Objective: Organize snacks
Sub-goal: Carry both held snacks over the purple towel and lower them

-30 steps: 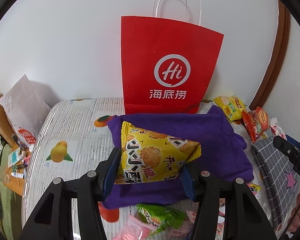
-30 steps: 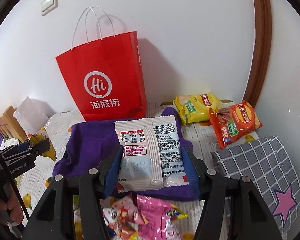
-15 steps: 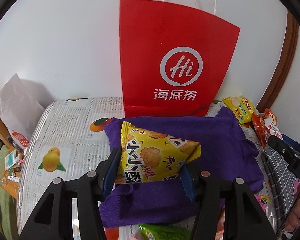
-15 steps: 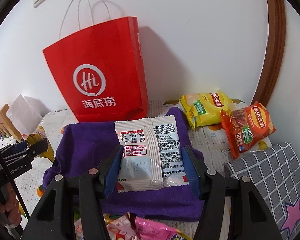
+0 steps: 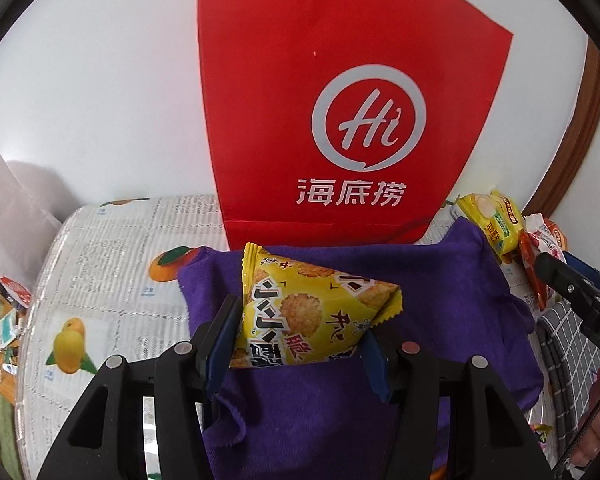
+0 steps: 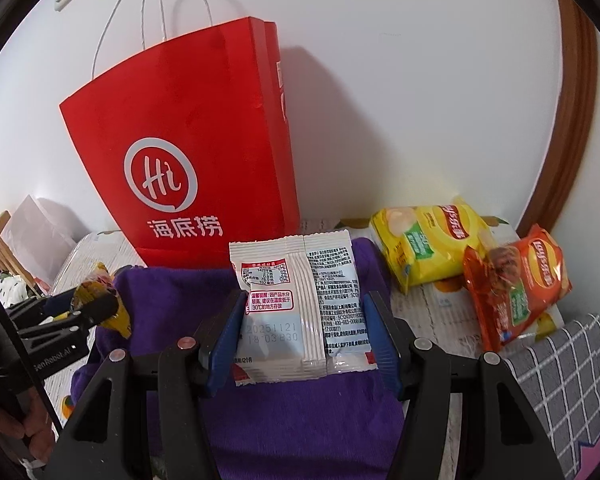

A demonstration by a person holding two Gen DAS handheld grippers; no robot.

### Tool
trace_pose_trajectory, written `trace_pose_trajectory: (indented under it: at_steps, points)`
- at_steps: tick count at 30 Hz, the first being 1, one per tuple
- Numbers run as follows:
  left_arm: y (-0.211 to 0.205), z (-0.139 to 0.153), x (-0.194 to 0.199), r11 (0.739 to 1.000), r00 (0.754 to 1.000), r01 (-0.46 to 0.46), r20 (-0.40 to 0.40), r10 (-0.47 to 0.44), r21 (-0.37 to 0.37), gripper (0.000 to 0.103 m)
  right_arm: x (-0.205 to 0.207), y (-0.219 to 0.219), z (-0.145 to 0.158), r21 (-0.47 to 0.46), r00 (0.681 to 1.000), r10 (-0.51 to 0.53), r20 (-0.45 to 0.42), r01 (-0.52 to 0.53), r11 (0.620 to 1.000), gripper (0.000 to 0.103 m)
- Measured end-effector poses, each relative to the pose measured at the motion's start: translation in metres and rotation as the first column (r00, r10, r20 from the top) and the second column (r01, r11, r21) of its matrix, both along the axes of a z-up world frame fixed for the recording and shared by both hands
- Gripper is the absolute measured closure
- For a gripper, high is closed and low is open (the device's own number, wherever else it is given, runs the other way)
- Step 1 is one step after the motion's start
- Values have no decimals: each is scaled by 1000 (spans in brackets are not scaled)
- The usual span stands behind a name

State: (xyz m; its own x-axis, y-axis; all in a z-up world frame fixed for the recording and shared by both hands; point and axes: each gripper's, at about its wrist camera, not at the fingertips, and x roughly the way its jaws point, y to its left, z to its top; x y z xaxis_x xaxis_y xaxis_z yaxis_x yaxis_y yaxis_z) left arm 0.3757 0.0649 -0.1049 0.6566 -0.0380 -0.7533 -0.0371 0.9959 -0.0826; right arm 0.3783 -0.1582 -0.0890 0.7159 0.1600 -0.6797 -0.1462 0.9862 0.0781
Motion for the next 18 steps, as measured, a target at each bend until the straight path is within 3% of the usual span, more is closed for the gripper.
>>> trace_pose_trajectory:
  at_steps: [9, 18]
  points:
    - [-4, -20, 22, 1000, 999, 2, -42, -1, 22, 49, 26, -2, -34, -27, 997, -9, -78, 7, 1000, 44]
    - [-8, -39, 32, 1000, 998, 8, -65, -10, -29, 49, 30, 0, -53, -38, 989, 18, -143, -24, 999, 44]
